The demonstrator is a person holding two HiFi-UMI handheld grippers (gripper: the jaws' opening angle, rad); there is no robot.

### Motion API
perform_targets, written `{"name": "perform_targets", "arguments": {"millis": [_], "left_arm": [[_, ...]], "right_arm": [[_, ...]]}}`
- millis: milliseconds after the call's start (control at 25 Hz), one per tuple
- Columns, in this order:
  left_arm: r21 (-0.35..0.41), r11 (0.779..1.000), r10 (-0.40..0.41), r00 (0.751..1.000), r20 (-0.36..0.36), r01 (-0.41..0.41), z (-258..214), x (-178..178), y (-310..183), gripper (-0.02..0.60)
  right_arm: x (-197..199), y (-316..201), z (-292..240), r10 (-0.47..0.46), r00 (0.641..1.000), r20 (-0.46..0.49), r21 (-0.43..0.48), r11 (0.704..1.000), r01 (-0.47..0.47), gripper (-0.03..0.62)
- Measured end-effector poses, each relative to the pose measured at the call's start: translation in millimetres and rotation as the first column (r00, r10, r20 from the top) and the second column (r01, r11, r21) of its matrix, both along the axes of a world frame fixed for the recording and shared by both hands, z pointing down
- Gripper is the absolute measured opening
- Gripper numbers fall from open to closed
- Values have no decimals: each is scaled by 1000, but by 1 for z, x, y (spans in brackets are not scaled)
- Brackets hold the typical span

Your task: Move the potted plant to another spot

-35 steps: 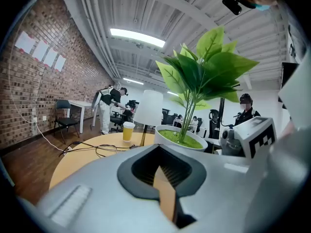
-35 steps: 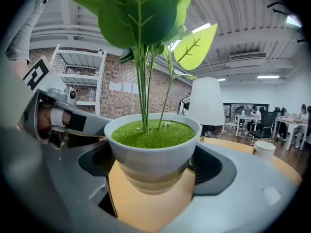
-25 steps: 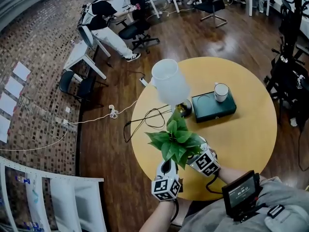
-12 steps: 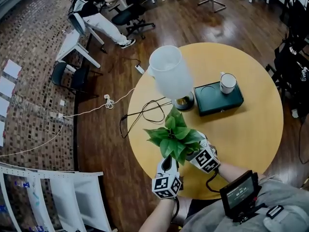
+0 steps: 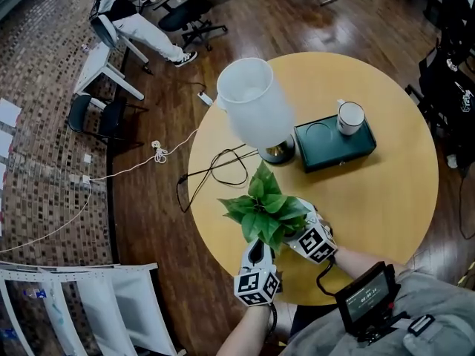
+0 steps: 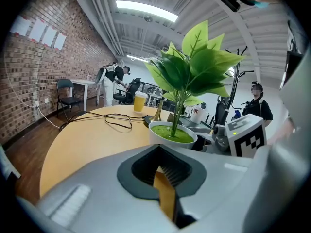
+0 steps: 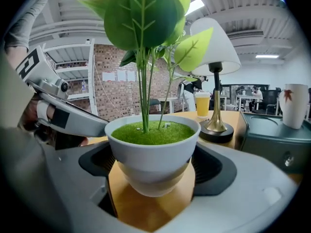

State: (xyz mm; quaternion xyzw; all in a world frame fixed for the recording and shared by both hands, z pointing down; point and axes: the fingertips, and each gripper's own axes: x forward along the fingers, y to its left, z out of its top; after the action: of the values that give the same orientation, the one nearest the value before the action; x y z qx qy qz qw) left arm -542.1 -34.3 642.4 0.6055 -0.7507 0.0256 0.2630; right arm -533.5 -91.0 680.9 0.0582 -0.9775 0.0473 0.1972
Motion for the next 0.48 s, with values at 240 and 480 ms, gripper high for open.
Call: {"name": "perform_targets", "arguments": {"millis": [240, 480], "left_arm": [[-11, 1000, 8, 1000, -3, -8, 3, 2, 3, 2], [-16, 1000, 17, 1000, 1, -17, 1, 6, 5, 2]], "right_arm": [[2, 2, 5, 0, 1000, -7, 2, 1000, 0, 495], [4, 1, 8, 7, 1000, -10, 14, 1000, -7, 497]]}}
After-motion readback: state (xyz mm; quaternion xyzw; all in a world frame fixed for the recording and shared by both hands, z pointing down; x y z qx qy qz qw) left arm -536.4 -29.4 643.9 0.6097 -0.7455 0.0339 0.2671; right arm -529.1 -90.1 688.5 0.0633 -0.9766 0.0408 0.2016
